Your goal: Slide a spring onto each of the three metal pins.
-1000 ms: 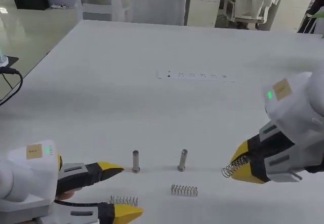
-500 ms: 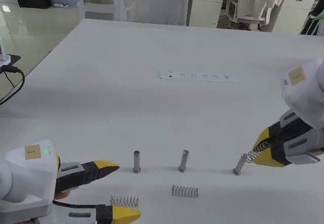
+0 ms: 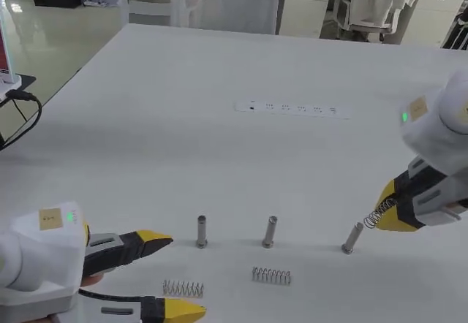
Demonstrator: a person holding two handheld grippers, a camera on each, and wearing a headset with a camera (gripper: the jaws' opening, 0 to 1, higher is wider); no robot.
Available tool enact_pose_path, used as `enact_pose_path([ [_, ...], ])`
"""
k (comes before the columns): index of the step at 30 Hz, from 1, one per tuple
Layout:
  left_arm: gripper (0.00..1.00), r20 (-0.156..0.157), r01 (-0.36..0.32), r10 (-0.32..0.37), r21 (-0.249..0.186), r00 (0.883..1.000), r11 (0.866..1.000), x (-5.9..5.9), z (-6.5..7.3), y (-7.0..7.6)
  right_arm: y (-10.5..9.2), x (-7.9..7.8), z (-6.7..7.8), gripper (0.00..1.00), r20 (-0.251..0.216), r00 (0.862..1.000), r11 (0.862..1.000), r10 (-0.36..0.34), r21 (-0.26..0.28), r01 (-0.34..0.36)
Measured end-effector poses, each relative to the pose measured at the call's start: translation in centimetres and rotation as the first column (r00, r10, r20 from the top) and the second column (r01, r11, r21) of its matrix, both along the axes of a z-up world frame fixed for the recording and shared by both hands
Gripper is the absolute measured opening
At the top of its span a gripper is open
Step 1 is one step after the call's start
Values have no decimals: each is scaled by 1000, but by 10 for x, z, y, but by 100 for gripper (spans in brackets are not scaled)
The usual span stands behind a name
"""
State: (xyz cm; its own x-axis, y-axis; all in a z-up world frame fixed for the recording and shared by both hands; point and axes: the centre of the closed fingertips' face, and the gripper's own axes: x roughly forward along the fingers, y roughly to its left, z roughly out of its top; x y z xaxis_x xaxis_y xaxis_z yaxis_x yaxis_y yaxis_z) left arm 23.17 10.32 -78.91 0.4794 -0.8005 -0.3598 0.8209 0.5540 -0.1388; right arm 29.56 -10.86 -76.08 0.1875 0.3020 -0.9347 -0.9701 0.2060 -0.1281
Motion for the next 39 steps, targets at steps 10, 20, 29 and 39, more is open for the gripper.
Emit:
enact_pose_path([
  [10, 61, 4, -3, 3, -2, 1000, 1000, 1, -1, 1, -5, 11, -15, 9, -41, 999, 1000, -25, -9, 24],
  [20, 62, 1, -11, 11, -4, 1000, 1000, 2, -3, 3, -4, 15, -23, 9, -63, 998, 1000, -30, 1, 30],
  [29, 62, 1, -15, 15, -5, 1000, 1000, 2, -2, 3, -3, 17, -27, 9, -71, 997, 1000, -24, -9, 23],
  [39, 61, 1, -16, 16, -6, 1000, 1000, 2, -2, 3, -3, 19, -39, 9, -88, 996, 999, -21, -30, 19],
])
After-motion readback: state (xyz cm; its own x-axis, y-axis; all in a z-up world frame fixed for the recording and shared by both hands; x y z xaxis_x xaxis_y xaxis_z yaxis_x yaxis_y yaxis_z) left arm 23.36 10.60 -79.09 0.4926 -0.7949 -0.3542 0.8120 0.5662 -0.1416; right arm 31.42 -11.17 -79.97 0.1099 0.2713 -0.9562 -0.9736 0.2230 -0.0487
